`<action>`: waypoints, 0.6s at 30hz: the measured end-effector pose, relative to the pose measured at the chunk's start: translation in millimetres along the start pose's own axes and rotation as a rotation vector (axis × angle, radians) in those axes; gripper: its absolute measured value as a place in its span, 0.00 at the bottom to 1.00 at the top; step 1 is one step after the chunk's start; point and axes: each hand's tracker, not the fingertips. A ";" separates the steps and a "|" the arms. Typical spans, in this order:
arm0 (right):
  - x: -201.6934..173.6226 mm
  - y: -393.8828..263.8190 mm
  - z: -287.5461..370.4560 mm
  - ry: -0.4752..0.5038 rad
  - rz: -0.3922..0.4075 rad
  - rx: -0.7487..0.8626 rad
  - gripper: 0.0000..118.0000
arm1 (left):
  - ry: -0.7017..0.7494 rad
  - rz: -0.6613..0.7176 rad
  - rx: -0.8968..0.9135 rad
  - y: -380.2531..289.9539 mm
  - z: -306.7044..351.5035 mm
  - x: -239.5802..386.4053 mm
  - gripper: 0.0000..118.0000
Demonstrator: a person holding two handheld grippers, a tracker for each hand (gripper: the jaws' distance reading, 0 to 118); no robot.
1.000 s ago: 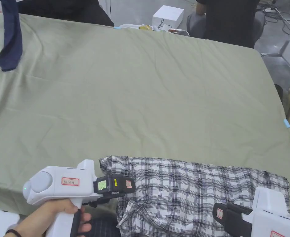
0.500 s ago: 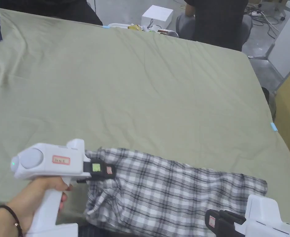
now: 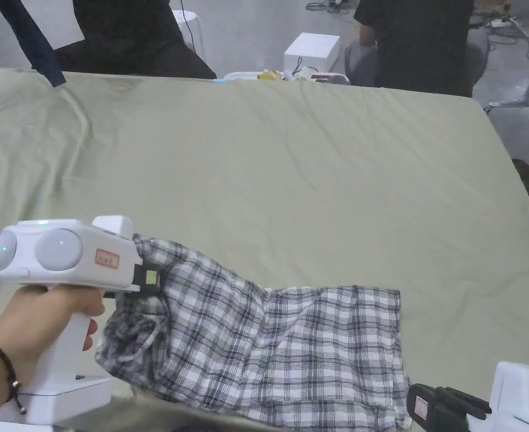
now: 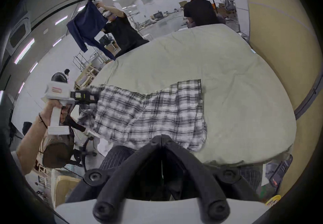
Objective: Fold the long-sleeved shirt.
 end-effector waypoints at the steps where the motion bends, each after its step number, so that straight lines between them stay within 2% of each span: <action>1: 4.0 -1.1 2.7 0.002 -0.001 0.006 0.00 | -0.037 -0.022 0.015 4.6 8.2 19.5 0.01; 4: 15.3 -5.1 11.2 -0.010 -0.013 0.030 0.00 | -0.161 -0.066 -0.023 6.7 14.4 88.1 0.02; 7: 27.3 -11.4 22.7 -0.026 -0.061 0.059 0.00 | -0.255 -0.070 -0.079 -1.6 -10.0 144.3 0.02; 12: 41.0 -21.5 41.3 -0.097 -0.080 0.091 0.00 | -0.230 -0.157 -0.226 -34.8 -95.7 219.4 0.03; 14: 46.5 -25.1 48.0 -0.108 -0.094 0.097 0.00 | -0.209 -0.119 -0.262 -40.5 -126.8 226.2 0.19; 16: 51.8 -28.0 55.4 -0.109 -0.113 0.106 0.00 | -0.261 -0.067 -0.269 -38.4 -125.2 224.2 0.56; 17: 53.8 -29.5 58.5 -0.111 -0.116 0.109 0.00 | -0.329 -0.052 -0.262 -34.4 -116.6 224.5 0.67; 18: 55.1 -30.8 60.5 -0.116 -0.119 0.109 0.00 | -0.393 -0.050 -0.250 -28.5 -103.1 220.6 0.71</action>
